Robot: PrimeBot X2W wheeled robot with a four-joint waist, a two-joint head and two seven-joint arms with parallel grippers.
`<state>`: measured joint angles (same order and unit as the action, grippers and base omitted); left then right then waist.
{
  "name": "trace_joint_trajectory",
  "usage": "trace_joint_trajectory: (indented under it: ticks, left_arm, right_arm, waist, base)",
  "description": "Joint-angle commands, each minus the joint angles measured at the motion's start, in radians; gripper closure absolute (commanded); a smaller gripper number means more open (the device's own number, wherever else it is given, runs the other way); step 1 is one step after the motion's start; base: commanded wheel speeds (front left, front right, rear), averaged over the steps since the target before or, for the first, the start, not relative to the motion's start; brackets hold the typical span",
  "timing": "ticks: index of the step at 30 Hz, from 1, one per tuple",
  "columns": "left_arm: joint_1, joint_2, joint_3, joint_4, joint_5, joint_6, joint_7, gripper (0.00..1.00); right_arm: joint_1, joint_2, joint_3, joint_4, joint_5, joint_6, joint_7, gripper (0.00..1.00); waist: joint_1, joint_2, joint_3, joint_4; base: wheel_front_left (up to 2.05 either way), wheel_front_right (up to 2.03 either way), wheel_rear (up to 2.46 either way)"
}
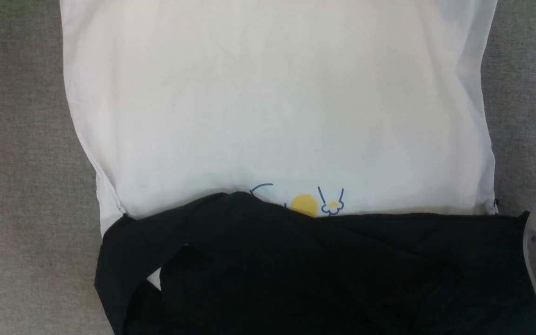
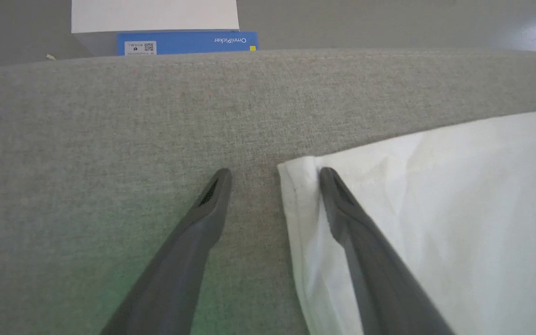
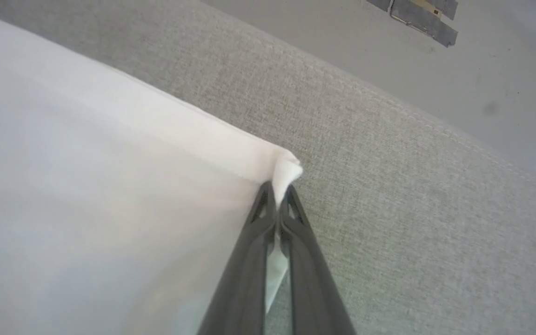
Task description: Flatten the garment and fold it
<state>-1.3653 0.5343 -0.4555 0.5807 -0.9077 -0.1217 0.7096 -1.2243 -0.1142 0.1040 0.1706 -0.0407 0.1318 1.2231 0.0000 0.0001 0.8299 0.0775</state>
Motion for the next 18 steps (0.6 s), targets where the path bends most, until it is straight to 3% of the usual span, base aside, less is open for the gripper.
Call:
trace_joint_trajectory:
  ticks: [1,3,7,18]
  left_arm:
    - [0.012,-0.010,-0.018,0.027,0.000,0.008,0.024,0.00]
    - [0.016,-0.015,-0.029,0.044,-0.011,0.007,0.063,0.99]
    - [0.011,-0.025,-0.020,0.049,-0.039,0.004,0.069,1.00]
    - [0.010,-0.036,0.058,0.008,-0.152,-0.008,-0.092,1.00]
  right_arm:
    - [0.003,-0.009,0.001,0.008,0.004,-0.001,0.007,1.00]
    - [0.004,-0.011,0.004,0.006,0.003,-0.001,0.006,1.00]
    - [0.005,-0.018,0.003,0.004,-0.002,-0.001,0.001,1.00]
    - [0.020,-0.030,-0.017,0.029,0.002,-0.001,-0.090,1.00]
  waist:
    - [0.0000,-0.0001,0.004,0.000]
    - [0.0000,-0.0001,0.006,0.002]
    - [0.0000,-0.0001,0.006,0.008]
    - [0.0000,-0.0001,-0.090,0.026]
  base:
    - [0.00,0.00,0.00]
    - [0.00,0.00,0.00]
    - [0.00,0.00,0.00]
    - [0.00,0.00,0.00]
